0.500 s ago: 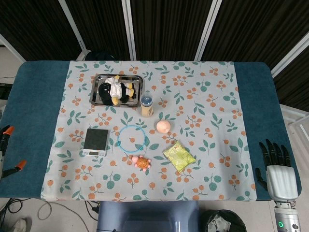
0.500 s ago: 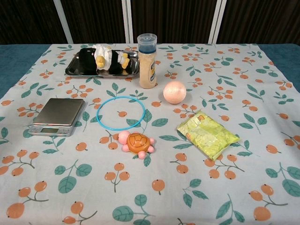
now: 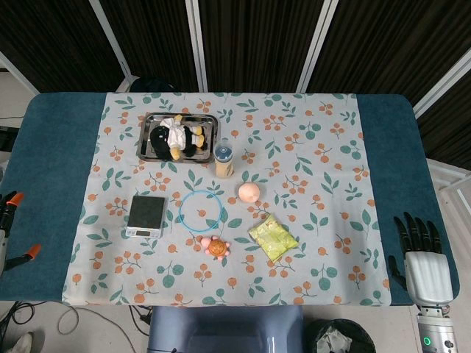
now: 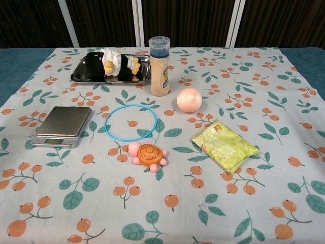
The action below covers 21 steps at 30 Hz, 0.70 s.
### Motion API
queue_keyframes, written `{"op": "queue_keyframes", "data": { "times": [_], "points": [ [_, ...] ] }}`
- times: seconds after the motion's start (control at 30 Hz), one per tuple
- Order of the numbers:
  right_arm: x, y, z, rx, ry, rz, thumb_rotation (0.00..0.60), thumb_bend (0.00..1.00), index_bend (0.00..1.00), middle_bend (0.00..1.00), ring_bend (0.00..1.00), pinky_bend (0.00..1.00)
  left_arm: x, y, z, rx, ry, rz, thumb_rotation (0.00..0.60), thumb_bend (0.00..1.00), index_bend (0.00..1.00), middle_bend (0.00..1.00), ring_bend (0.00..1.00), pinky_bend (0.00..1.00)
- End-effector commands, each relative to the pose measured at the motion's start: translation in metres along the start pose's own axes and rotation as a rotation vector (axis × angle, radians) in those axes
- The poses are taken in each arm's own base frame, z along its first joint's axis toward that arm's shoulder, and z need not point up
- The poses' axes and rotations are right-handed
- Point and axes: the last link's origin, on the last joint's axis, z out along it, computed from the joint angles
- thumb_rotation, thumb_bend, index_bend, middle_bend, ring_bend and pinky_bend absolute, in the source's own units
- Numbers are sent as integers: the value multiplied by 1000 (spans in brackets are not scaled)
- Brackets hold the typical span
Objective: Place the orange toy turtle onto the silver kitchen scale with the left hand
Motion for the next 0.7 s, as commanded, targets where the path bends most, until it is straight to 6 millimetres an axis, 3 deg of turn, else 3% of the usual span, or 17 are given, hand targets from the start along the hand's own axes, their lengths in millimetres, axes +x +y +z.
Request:
{"op": "queue_keyframes", "data": {
  "times": [0.03, 0.27, 0.37, 0.47, 0.6, 0.7],
  "points": [
    [0, 0, 0, 0, 0, 0, 600, 500, 6, 0, 14, 0, 0, 0, 0, 0, -3, 0, 600, 131, 23, 37, 17, 59],
    [0, 0, 0, -1, -3, 0, 600, 501, 6, 0, 13, 0, 1, -1, 0, 2, 0, -2, 600, 145, 21, 39, 17, 59],
    [0, 0, 0, -3, -7, 1, 600, 500, 6, 0, 13, 0, 0, 0, 0, -6, -2, 4, 600, 258, 21, 86, 63, 66],
    [1, 1, 0, -10, -5, 8, 600, 501, 7, 0, 14, 0, -2, 6, -2, -57, -15, 8, 600, 317, 30, 215, 188, 150],
    [1, 4, 0, -19, -7, 11, 600, 500, 6, 0, 13, 0, -5, 14, -6, -148, -53, -35, 600, 333, 57, 449, 364, 355],
    [2, 4, 1, -17, -8, 13, 600, 501, 7, 0, 14, 0, -16, 15, -4, -211, -110, 1, 600, 357, 61, 554, 459, 470]
  ]
}}
